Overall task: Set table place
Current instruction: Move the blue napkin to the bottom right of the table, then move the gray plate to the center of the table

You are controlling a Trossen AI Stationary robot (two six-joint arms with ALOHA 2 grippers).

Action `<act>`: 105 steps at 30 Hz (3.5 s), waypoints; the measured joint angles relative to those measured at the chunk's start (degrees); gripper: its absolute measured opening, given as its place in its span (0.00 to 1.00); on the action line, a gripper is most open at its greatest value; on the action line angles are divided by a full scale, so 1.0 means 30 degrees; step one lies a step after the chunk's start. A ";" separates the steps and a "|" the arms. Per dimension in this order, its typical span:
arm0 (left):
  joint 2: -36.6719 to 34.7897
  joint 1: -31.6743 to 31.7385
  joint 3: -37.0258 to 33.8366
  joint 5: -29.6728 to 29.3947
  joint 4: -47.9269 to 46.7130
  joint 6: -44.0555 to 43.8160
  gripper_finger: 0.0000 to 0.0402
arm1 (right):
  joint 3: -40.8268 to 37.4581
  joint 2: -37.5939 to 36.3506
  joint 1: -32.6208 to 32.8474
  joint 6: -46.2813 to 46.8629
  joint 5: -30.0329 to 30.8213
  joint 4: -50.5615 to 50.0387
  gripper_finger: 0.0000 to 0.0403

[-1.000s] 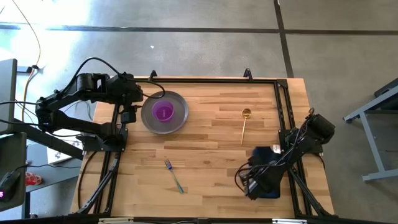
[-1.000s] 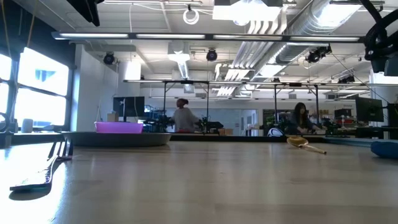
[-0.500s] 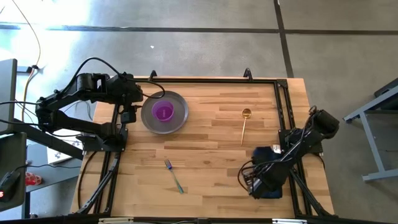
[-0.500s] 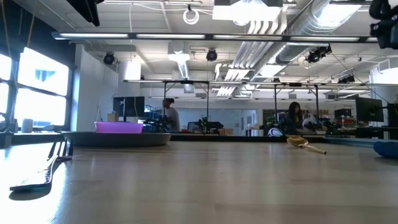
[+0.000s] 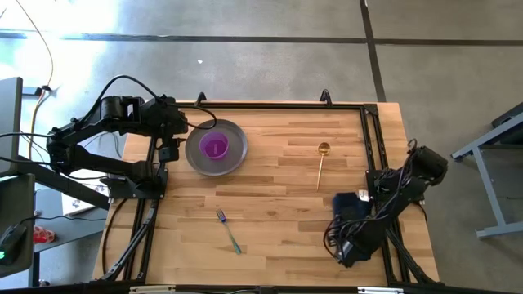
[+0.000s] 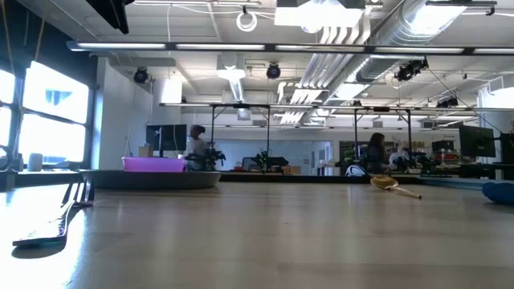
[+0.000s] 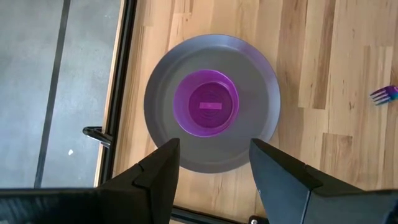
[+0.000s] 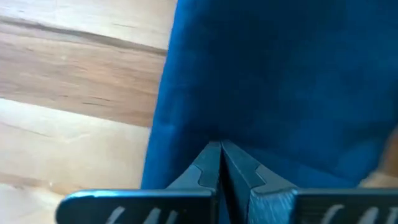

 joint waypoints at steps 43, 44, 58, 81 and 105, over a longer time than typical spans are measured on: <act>0.4571 0.8527 -0.4189 -0.0288 0.7436 0.4712 0.02 | 1.2521 0.0839 -1.1980 -2.1784 0.7444 -0.6868 0.00; 0.4900 0.9319 -0.4189 0.0430 0.7800 0.5169 0.02 | 1.2767 0.0839 -1.2641 -2.2819 0.7434 -0.6871 0.00; 0.9606 1.4328 -0.4192 0.3334 0.9712 0.7441 0.00 | 1.3640 0.0839 -2.1057 -3.4039 0.3390 -0.0071 0.00; 1.4440 1.4070 -0.4167 0.1917 0.7390 0.4806 0.00 | 1.3643 -0.0970 -2.2722 -3.9303 0.1208 -0.1483 0.00; 1.4411 1.2070 -0.6733 0.1736 1.0433 0.2581 0.00 | 1.3650 -0.4712 -2.3303 -3.9883 0.1685 -0.2354 0.00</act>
